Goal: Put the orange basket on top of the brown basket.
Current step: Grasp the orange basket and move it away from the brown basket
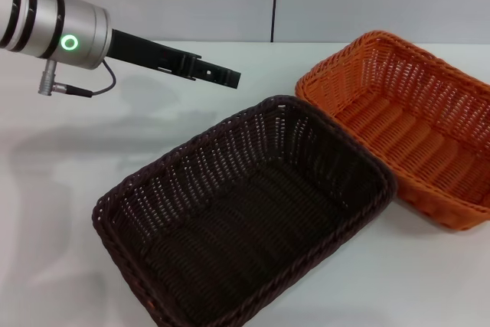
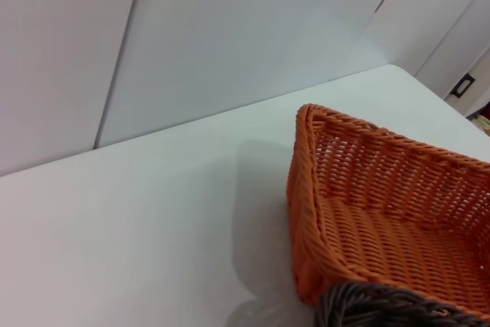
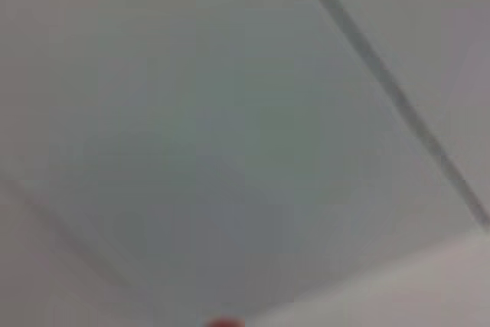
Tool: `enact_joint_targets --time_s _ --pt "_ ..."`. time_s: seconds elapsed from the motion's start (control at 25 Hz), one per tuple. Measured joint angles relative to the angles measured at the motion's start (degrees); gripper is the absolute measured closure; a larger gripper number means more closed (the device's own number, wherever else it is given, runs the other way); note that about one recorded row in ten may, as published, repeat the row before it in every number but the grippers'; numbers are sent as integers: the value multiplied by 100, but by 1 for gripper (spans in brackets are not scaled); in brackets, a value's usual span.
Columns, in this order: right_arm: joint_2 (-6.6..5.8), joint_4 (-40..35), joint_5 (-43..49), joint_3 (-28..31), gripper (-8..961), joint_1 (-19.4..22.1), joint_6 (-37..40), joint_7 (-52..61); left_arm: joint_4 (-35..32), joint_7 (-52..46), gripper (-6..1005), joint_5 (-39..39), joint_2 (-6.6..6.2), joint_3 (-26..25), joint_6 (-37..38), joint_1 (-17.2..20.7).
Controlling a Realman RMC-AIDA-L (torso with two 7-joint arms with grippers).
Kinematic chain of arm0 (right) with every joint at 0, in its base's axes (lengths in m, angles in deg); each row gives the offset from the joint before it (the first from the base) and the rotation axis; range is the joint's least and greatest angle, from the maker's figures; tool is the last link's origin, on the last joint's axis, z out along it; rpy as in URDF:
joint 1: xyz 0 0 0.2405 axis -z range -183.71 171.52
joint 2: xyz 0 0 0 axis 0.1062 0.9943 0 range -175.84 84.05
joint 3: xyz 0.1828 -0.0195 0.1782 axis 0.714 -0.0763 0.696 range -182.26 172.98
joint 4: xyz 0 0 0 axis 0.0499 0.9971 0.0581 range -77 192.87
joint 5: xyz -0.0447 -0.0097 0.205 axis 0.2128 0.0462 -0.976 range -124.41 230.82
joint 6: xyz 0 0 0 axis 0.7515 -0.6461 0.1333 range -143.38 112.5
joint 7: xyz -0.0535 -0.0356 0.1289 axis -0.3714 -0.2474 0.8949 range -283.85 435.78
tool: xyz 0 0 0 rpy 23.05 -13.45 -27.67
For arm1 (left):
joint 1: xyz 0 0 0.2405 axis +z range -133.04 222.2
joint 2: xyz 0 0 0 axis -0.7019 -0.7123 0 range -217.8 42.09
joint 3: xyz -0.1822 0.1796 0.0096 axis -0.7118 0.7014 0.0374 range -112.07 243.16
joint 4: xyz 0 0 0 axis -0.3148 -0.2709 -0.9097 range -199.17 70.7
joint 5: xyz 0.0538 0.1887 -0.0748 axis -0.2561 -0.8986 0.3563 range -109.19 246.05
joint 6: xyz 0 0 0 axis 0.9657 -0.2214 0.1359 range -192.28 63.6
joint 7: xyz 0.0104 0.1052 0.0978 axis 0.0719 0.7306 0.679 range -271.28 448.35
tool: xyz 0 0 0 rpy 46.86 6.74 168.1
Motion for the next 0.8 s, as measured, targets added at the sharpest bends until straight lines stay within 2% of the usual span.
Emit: enact_joint_targets --time_s 0.04,0.16,0.2,0.24,0.4,0.56,0.6,0.64,0.8 --pt "0 0 0 0 115 0 0 0 0 0 131 0 0 0 0 0" --pt "-313 -241 1154 591 115 -512 1032 557 -21 60 131 -17 -21 26 47 36" --pt "-550 -168 1829 904 115 -825 1519 822 -32 81 131 -25 -27 27 60 55" --pt "-550 -168 1829 904 116 -825 1519 822 -32 81 132 -25 -27 27 60 55" --pt "-932 144 2862 950 116 -1296 2199 1410 -130 114 132 -31 -83 54 150 90" --pt "-952 231 3264 673 115 -1482 2312 1512 -176 203 132 -41 -86 59 174 101" --pt "-910 300 3419 356 115 -1546 2269 1543 -224 284 132 -41 -86 60 199 111" --pt "-910 300 3419 356 115 -1546 2269 1543 -224 284 132 -41 -86 60 199 111" --pt "-722 485 3487 -206 116 -1568 1994 1583 -302 343 132 -43 -103 60 254 120"
